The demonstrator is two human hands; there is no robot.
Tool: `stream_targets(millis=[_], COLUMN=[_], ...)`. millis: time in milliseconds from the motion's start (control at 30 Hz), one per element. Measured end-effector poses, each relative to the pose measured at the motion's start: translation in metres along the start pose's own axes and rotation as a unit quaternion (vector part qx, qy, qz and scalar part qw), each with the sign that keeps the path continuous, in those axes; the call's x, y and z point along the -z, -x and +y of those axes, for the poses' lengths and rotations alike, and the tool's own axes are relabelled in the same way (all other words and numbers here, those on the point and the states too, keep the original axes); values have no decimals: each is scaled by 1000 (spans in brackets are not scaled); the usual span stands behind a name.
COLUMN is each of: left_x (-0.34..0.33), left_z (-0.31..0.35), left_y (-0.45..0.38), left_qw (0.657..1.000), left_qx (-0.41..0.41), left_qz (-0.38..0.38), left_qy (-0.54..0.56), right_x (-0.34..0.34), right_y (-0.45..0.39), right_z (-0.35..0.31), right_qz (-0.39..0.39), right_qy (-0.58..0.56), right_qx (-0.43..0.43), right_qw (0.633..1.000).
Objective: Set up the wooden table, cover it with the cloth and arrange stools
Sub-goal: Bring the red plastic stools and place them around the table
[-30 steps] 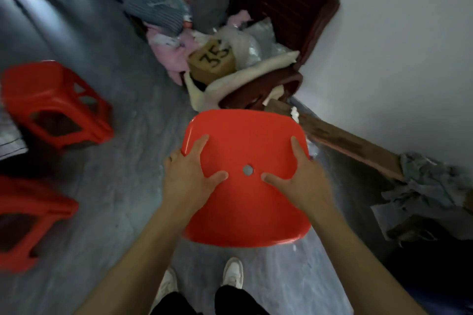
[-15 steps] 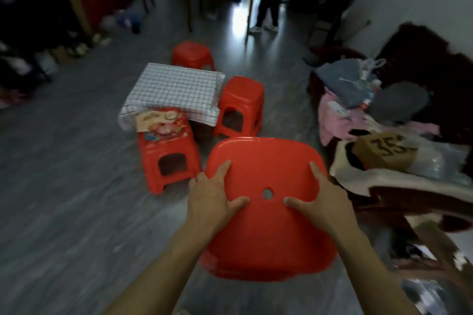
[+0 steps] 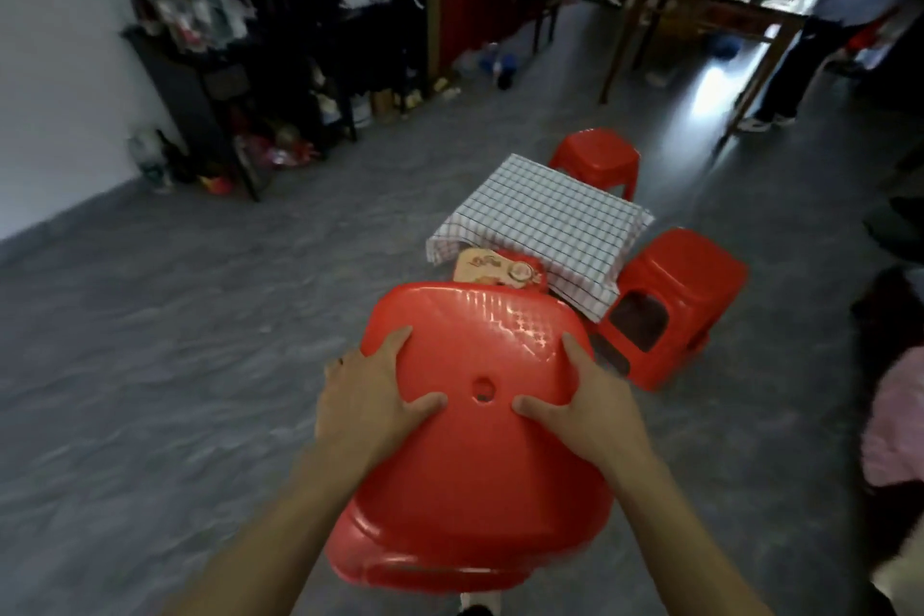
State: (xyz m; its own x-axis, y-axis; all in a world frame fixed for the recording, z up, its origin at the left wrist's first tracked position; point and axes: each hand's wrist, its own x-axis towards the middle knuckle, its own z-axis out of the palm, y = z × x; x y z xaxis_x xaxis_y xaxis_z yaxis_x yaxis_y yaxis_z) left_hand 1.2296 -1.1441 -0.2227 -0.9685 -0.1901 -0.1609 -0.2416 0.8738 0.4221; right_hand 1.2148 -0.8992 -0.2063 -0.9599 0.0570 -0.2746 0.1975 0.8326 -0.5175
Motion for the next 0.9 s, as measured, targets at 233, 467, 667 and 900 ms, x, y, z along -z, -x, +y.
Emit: stream_targets(millis=[233,467,667,900], left_x=[56,98,132,178], left_z=[-22,-77,-141,-205], left_y=[-57,-117,-192,-272], left_qw=[992,979,980,981], left_qx=[87,142,136,115], left_qz=[87,145,145,146], left_qy=[-15,19,30,64], right_x=[0,-28,-59,-91], right_y=[-94,-161,-207,-258], right_z=[-81,-174,-255,-344], right_qz=[-50,-82,-45,-24], right_qy=[-9,2,26,39], right_qx=[121,165,184,182], right_qw=[991,983,982,982])
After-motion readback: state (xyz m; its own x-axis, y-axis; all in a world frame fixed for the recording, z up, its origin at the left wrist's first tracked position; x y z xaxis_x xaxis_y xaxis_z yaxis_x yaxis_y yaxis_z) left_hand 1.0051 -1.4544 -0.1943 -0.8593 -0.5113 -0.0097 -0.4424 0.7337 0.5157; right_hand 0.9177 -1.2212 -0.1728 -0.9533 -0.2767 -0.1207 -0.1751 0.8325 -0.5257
